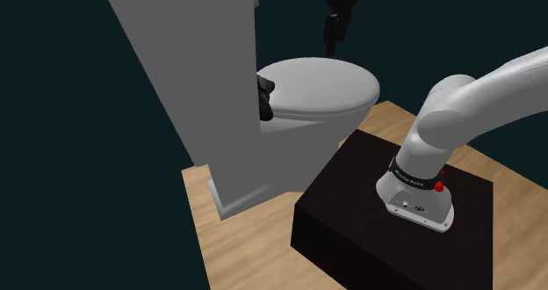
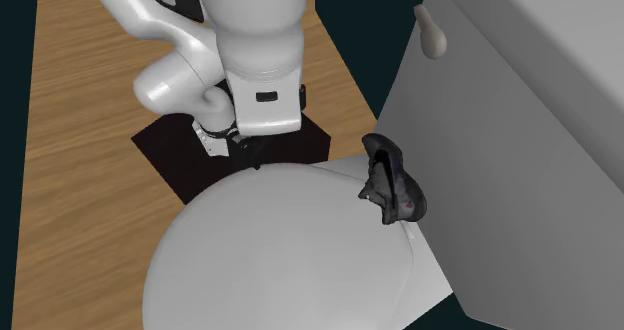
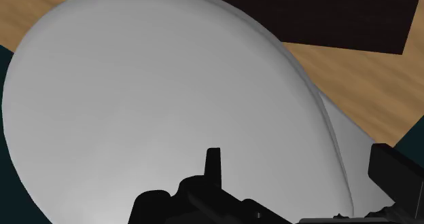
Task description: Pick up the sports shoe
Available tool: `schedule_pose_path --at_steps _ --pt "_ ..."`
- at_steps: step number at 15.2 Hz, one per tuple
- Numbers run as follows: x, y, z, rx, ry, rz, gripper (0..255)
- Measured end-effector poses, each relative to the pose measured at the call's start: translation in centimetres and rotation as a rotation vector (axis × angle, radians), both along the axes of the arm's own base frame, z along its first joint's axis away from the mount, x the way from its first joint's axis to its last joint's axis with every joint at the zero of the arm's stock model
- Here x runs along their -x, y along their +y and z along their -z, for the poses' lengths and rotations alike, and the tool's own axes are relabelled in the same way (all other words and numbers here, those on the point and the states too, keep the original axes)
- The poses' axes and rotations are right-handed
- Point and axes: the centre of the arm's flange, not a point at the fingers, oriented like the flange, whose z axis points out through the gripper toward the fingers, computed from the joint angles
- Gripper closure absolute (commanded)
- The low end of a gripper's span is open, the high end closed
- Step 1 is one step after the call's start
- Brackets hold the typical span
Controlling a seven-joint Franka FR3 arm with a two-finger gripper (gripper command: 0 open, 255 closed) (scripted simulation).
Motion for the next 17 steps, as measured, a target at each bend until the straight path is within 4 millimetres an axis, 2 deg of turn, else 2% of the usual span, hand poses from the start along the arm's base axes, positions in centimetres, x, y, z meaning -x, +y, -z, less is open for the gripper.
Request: schedule_pose_path --at_steps 1,4,10,15,17 --pt "0.0 0.0 0.0 0.0 0.0 0.0 0" --pt "-2.2 -1.7 1.3 -0.147 -0.006 0.021 0" --pt "-7.5 -5.1 6.5 -0.571 -0.028 0.085 0" --pt "-12.6 -6.4 11.4 -0.929 -0.043 0.143 0" --pt "-14.6 -6.3 13.4 -1.071 -0.049 0.165 0"
